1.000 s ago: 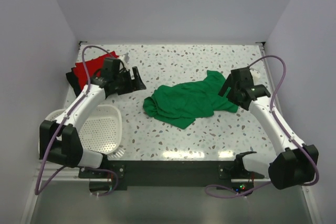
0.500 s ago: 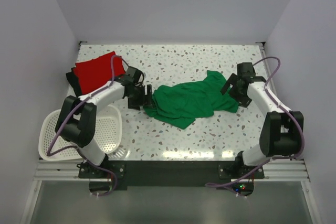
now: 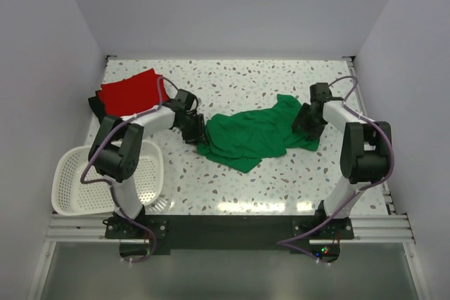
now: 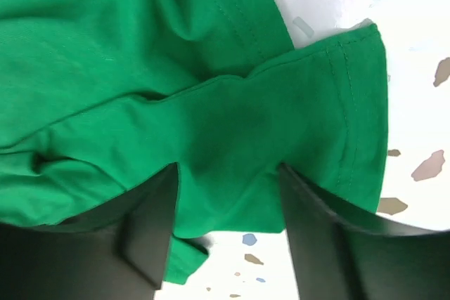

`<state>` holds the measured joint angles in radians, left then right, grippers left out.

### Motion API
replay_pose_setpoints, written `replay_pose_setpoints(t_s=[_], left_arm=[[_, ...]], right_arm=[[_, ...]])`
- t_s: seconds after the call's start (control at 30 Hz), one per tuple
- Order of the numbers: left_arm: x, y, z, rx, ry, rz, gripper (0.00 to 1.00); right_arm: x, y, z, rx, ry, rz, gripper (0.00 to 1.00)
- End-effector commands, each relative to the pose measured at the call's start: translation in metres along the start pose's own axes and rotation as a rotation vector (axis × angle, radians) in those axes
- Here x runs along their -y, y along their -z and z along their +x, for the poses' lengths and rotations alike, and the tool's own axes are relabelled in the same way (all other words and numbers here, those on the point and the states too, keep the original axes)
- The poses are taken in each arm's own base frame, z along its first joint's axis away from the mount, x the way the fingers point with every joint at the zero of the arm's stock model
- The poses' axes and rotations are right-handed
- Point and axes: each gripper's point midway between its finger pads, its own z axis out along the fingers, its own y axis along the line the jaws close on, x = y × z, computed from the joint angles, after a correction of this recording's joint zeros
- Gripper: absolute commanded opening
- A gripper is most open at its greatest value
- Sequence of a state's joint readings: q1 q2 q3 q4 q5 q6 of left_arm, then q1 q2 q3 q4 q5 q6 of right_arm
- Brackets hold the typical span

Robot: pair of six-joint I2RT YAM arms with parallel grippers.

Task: Fold and stack the t-shirts
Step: Flatten the tshirt out

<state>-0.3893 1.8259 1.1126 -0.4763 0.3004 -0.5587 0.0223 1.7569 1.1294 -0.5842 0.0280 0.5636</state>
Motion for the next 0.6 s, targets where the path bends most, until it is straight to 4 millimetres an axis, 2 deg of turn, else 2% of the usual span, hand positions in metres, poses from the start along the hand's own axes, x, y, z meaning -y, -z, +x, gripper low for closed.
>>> replay_pose_setpoints(t_s=[0.0,0.03,0.07,0.1,0.13,0.17,0.2,0.23,0.27,0.3,0.33,0.37,0.4,0.43,0.5,0.53,0.57], left_arm=[[0.024,-0.005,-0.032,0.063,-0.024,0.079,0.28],[0.021,-0.012,-0.034,0.054,-0.026,0.070,0.21],[0.025,-0.009,-0.047,0.072,-0.029,0.075,0.15],[0.022,-0.015,-0.052,0.067,-0.029,0.063,0.07],[0.022,-0.016,-0.059,0.077,-0.031,0.060,0.03],[0.026,-0.011,-0.076,0.108,-0.034,0.061,0.00],[0.022,-0.016,-0.083,0.107,-0.032,0.052,0.00],[0.028,-0.009,-0.106,0.154,-0.041,0.061,0.00],[0.028,-0.008,-0.116,0.167,-0.041,0.051,0.00],[0.024,-0.015,-0.123,0.165,-0.039,0.042,0.00],[0.027,-0.013,-0.136,0.187,-0.043,0.042,0.00],[0.035,-0.002,-0.162,0.244,-0.049,0.057,0.00],[0.033,-0.010,-0.171,0.247,-0.043,0.054,0.00],[0.044,0.003,-0.197,0.311,-0.055,0.077,0.00],[0.044,-0.005,-0.215,0.343,-0.049,0.074,0.00],[0.047,-0.004,-0.225,0.367,-0.050,0.085,0.00],[0.057,0.006,-0.244,0.424,-0.059,0.107,0.01]], right_arm=[[-0.003,0.001,-0.002,-0.026,0.045,-0.014,0.59],[-0.004,0.001,0.003,-0.050,0.052,-0.026,0.54],[-0.003,0.003,0.010,-0.079,0.059,-0.029,0.43],[-0.002,0.003,0.014,-0.094,0.071,-0.030,0.39],[-0.001,0.005,0.016,-0.100,0.076,-0.030,0.33],[0.001,0.006,0.020,-0.113,0.080,-0.028,0.23],[0.002,0.010,0.024,-0.120,0.083,-0.034,0.18],[0.003,0.012,0.027,-0.129,0.084,-0.035,0.14],[0.006,0.015,0.033,-0.146,0.085,-0.029,0.10],[0.006,0.019,0.038,-0.156,0.085,-0.041,0.09],[0.007,0.020,0.043,-0.171,0.086,-0.045,0.09],[0.009,0.024,0.048,-0.187,0.085,-0.048,0.09],[0.010,0.025,0.056,-0.207,0.084,-0.051,0.09],[0.008,0.029,0.060,-0.218,0.083,-0.073,0.09],[0.009,0.033,0.071,-0.249,0.082,-0.080,0.11],[0.007,0.036,0.075,-0.264,0.081,-0.095,0.11],[0.006,0.040,0.079,-0.273,0.082,-0.098,0.13]])
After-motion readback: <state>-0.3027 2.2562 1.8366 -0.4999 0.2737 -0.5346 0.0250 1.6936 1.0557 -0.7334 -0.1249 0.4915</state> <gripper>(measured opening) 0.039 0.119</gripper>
